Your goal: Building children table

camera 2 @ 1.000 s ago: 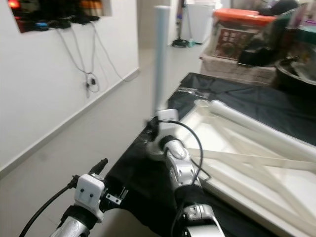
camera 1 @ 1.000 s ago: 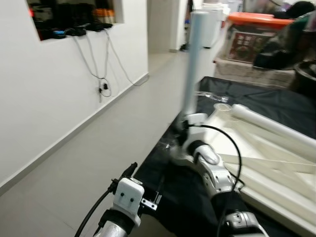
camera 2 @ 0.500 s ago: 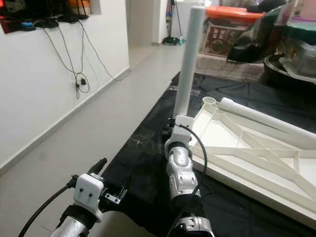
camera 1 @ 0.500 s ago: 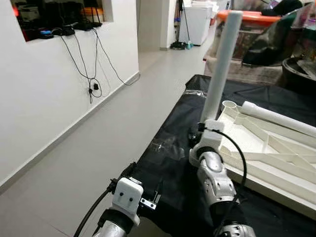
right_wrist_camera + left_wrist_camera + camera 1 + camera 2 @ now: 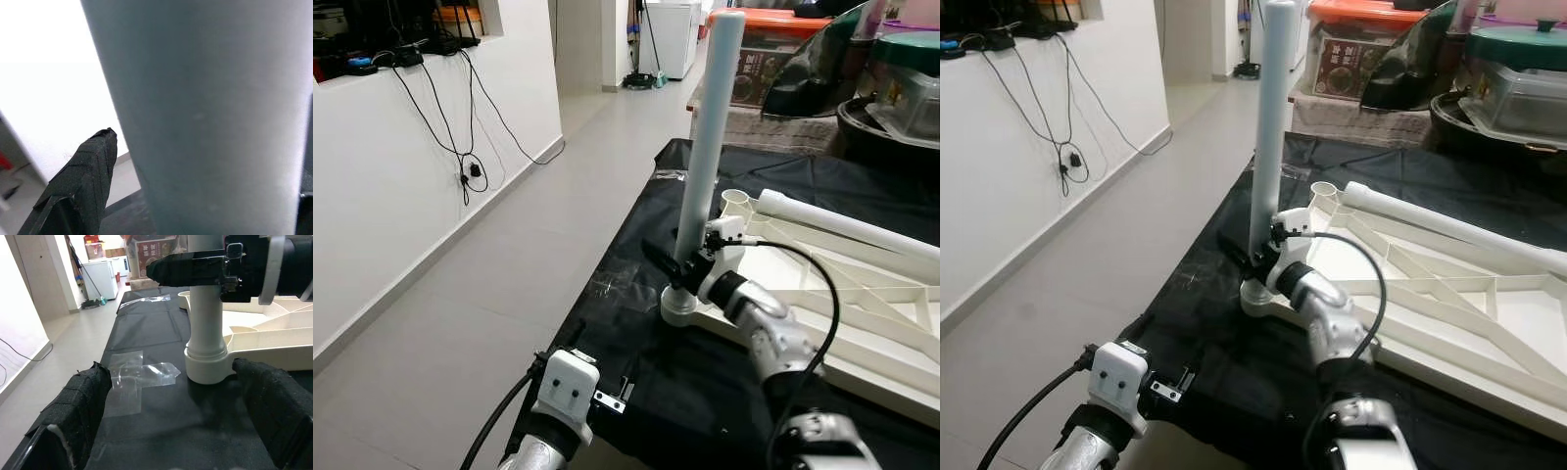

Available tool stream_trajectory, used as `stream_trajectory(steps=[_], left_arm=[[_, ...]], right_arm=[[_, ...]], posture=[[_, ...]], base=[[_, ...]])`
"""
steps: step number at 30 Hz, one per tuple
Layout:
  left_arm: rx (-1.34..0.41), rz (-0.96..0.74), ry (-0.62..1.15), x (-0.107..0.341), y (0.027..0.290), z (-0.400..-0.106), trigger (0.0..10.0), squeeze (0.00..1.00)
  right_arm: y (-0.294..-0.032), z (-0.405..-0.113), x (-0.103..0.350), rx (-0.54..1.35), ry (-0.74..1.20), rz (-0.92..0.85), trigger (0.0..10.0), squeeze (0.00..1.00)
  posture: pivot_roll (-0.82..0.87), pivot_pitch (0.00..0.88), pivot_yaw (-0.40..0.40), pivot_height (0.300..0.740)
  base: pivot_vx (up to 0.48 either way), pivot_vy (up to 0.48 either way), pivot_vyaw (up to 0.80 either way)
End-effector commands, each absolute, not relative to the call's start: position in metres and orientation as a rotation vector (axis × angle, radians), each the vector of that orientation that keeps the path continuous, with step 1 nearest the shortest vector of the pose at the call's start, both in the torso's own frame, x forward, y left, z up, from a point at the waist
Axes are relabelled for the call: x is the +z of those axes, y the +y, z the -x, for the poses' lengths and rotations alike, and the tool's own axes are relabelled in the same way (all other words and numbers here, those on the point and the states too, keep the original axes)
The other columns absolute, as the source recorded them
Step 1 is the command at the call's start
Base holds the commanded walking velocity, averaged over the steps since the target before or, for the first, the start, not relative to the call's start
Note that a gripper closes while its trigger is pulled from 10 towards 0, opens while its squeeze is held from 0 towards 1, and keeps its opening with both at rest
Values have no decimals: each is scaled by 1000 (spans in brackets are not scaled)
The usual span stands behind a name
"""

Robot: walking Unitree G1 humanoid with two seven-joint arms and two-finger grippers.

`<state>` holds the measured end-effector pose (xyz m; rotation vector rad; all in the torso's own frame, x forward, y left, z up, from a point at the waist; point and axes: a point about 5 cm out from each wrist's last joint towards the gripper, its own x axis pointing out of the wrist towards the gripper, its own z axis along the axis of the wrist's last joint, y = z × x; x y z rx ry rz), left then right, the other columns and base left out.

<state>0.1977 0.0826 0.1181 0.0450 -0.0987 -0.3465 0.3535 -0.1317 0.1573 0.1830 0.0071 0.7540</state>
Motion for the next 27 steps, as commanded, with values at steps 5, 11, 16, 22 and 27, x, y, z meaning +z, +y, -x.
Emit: stream_trajectory(steps=[5,11,16,22,27], left_arm=[[-348,-45,-79,115,82,-197,10000,0],[-347,-47,-79,115,82,-198,10000,0],[-347,-48,-77,115,83,-197,10000,0],[-349,-49,-76,114,83,-197,10000,0],[-349,-49,-76,114,83,-197,10000,0]], right_arm=[[-117,-349,156,1052,119,-216,10000,0],[-114,-340,160,1338,176,-196,10000,0],[-112,-334,160,1469,204,-205,10000,0],[-103,-332,151,1484,229,-126,0,0],[-98,-336,148,1342,130,-69,0,0]], posture=[[80,0,-25,740],[80,0,-25,740],[94,0,-26,740],[94,0,-26,740],[94,0,-26,740]], base=[[0,0,0],[0,0,0],[0,0,0],[0,0,0],[0,0,0]])
